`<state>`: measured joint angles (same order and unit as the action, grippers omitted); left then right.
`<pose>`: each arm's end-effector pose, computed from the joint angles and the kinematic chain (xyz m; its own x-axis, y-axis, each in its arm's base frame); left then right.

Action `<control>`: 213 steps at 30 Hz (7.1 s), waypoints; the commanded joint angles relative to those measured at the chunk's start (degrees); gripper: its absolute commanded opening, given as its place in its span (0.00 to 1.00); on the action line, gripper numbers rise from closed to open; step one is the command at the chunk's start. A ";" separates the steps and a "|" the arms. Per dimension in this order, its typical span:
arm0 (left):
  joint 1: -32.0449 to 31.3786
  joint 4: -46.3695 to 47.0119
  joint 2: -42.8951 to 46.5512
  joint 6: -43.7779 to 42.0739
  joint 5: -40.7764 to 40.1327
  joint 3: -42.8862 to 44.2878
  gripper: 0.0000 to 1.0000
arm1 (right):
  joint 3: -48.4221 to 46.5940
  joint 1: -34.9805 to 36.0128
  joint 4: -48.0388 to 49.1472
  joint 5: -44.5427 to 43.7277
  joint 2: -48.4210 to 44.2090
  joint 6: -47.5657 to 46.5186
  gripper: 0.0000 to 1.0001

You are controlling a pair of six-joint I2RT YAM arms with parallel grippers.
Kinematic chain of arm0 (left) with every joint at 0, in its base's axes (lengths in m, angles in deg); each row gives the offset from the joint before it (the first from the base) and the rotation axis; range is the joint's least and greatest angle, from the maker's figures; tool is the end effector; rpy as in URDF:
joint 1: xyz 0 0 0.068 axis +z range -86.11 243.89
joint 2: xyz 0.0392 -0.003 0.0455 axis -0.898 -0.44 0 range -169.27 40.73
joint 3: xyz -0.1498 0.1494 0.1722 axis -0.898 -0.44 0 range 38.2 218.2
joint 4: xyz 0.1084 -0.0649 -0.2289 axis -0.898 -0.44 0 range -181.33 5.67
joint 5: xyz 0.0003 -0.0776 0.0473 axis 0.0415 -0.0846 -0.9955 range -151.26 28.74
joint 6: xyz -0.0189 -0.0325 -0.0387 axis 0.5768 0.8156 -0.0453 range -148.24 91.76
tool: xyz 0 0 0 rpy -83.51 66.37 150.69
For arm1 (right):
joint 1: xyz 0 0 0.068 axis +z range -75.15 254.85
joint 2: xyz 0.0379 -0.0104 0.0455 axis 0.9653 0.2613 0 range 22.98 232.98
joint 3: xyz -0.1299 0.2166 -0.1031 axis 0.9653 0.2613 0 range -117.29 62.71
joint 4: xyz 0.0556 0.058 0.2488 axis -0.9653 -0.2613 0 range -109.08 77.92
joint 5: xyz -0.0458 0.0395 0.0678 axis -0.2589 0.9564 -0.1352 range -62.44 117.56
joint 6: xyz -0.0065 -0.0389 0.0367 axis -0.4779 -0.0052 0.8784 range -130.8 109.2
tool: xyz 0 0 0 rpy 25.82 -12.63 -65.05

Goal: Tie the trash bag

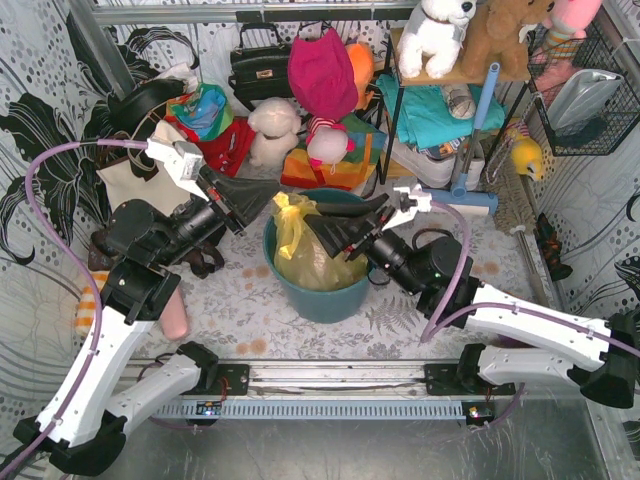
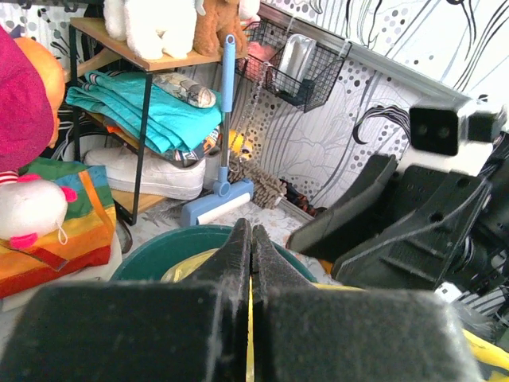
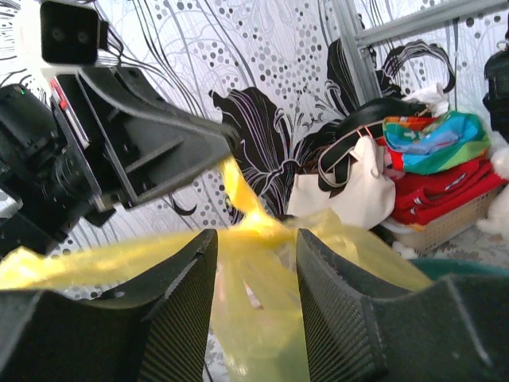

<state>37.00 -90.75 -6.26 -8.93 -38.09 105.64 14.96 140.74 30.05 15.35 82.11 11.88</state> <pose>0.1292 -0.0813 0.4743 -0.0459 -0.3176 -0.9471 0.7853 0.5746 -0.2307 0.1008 0.2068 0.4061 -0.1226 0.6485 -0.7513 -0.8351 0.3416 0.4312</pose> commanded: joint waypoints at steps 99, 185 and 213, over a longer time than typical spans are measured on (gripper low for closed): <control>0.26 24.94 -4.44 9.32 5.78 -7.87 0.52 | -18.61 -2.05 -15.19 3.24 11.11 -8.38 0.00; 0.29 22.33 -7.71 8.73 7.94 -4.45 0.00 | -5.65 -2.00 -5.10 20.32 5.06 31.86 0.15; 0.25 22.39 -7.39 8.64 7.30 -5.34 0.00 | -9.44 -1.94 4.22 34.54 18.55 30.26 0.09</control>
<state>37.00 -70.20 -14.28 0.17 -30.61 99.19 7.95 138.51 35.06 46.08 99.82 43.00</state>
